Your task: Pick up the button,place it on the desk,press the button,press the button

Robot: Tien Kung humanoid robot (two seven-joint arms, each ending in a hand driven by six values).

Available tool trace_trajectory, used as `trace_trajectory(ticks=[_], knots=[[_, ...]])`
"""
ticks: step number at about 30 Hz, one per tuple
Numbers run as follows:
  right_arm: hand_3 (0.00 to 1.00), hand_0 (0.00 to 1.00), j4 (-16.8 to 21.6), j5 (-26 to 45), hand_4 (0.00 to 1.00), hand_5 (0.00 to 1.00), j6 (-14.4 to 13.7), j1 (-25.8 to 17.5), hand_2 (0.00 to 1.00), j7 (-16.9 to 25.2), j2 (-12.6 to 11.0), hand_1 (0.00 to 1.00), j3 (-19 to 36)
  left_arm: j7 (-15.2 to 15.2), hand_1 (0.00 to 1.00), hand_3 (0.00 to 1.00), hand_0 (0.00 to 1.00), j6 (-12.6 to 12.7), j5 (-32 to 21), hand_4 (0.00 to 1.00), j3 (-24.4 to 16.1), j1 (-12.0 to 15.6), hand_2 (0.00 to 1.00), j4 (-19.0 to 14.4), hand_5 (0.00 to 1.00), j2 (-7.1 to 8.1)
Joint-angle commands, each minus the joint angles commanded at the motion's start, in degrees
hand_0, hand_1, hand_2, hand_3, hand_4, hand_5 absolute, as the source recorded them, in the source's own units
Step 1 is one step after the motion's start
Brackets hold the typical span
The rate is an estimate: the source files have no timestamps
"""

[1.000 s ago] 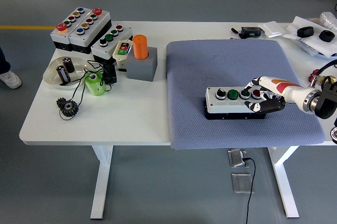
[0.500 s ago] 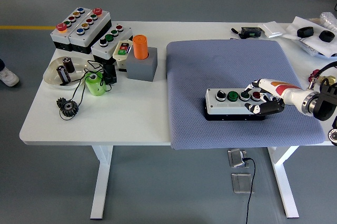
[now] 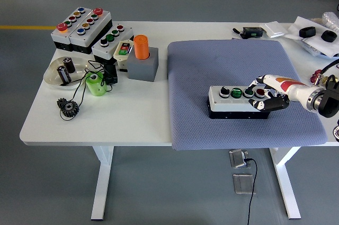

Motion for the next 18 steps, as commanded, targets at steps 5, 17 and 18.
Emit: trace_trajectory(ticks=[5,17,18], knots=[[0.707,0.159,-0.3,0.0,0.619,0.417,-0.1,-0.1,0.045,0.0,0.1,0.998,0.3,-0.1,0.702,0.527,0.673,0.0,-0.3,0.376,0.3,0.0,0.72,0.0,0.998,0.02],[0.707,0.158,-1.5,0.1,0.619,0.417,-0.1,-0.2,0.046,0.2,0.4,0.998,-0.9,-0.2,0.702,0.527,0.673,-0.1,-0.6,0.377,0.4,-0.2,0.721,0.0,0.997,0.03],[0.707,0.158,-1.5,0.0,0.619,0.417,-0.1,-0.2,0.046,0.2,0.5,0.998,-1.2,-0.2,0.702,0.527,0.673,-0.1,-0.5,0.377,0.4,-0.2,0.721,0.0,0.997,0.02]])
